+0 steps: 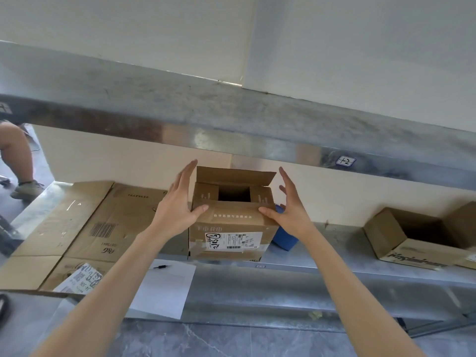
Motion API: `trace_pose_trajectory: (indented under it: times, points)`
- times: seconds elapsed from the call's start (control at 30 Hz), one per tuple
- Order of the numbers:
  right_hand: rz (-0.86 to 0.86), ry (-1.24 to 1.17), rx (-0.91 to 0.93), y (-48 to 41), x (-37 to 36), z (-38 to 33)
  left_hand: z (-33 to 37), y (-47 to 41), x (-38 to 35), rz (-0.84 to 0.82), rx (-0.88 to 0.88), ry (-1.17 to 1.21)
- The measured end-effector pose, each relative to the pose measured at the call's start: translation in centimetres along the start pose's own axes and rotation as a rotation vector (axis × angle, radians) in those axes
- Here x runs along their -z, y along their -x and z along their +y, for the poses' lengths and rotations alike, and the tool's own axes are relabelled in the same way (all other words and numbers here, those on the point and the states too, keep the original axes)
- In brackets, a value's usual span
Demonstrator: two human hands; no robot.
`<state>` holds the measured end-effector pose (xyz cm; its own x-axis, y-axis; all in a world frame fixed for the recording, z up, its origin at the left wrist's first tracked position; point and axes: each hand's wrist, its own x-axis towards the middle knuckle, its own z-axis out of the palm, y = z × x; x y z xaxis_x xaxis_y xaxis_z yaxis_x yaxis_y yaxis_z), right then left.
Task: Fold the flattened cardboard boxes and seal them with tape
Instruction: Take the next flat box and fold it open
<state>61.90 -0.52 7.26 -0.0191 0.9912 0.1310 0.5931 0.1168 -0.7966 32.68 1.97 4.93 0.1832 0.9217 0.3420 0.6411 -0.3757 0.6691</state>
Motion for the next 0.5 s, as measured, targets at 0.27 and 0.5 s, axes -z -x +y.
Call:
trace_pose_trajectory:
  times: [0.27,0.5]
  points:
    - [-0.052,0.098,0.025,0.6,-1.0,0.3,-1.3,0.7,0.3,-0.051,-0.058,0.161]
    - [-0.061,-0.097,0.030,0.8,-5.1,-0.9,-3.9,1.0,3.3,-0.054,-0.002,0.096]
